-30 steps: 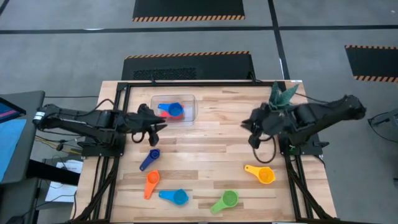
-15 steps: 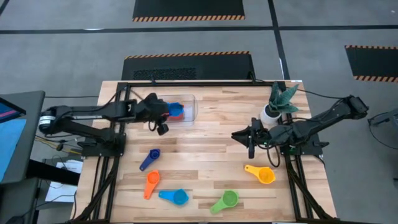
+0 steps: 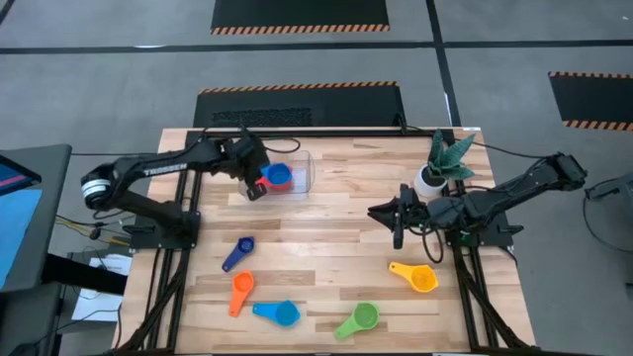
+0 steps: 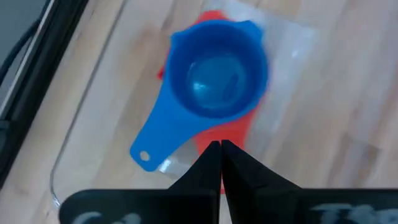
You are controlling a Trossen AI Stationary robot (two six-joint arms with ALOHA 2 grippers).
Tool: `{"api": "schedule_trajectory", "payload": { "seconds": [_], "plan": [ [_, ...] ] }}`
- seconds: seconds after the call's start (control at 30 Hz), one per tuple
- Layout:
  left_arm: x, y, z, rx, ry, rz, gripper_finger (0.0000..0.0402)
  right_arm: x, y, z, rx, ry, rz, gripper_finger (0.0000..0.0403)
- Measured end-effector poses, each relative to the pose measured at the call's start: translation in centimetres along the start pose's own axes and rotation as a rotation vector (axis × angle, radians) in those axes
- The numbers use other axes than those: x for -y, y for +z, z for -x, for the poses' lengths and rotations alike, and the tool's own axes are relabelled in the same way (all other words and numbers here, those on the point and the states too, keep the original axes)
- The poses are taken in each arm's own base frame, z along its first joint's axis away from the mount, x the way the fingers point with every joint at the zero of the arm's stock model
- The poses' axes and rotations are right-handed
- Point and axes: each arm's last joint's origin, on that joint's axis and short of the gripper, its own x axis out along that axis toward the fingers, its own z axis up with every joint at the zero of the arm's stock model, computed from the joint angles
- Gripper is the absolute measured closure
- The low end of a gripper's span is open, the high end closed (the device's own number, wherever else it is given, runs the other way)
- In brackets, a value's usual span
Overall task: Nest measuring cups in basket
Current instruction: Stack the dark blue measuring cup into the red measuring cup in the transparent bin
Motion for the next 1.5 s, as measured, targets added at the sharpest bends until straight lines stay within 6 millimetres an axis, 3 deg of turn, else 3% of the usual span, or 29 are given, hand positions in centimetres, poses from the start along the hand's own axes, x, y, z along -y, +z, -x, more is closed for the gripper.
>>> {"api": "schedule_trajectory", "payload": {
  "seconds": [0.17,0.4,0.63,0.83,1.13,1.3,1.5],
  "plan": [
    [-0.9,0.1,-1.8,-0.076,0.028,0.004,0.0401,0.1,0.1,-0.1,0.002,-0.006,-0.001,0.0312],
    [-1.4,1.6,-1.8,-0.071,0.152,-0.053,0.0401,0.1,0.0,-0.1,-0.005,-0.008,0.002,0.0312],
    [-1.3,1.6,-2.6,-0.108,0.084,-0.123,0.0401,0.2,-0.1,-0.1,-0.011,-0.01,0.006,0.0312],
    [-1.8,1.9,-3.0,-0.093,0.142,-0.17,0.0401,0.2,-0.1,-0.1,-0.012,-0.011,0.007,0.0312],
    [-1.9,1.9,-5.5,-0.159,0.132,-0.198,0.0401,0.2,-0.3,0.0,-0.029,-0.016,0.016,0.0312],
    [-1.7,1.8,-5.4,-0.182,0.08,-0.2,0.0401,0.2,-0.3,0.0,-0.031,-0.016,0.017,0.0312],
    [-1.4,2.6,-3.9,-0.214,-0.044,-0.166,0.0401,0.4,-0.6,0.0,-0.063,-0.033,0.037,0.0312]
  ]
}}
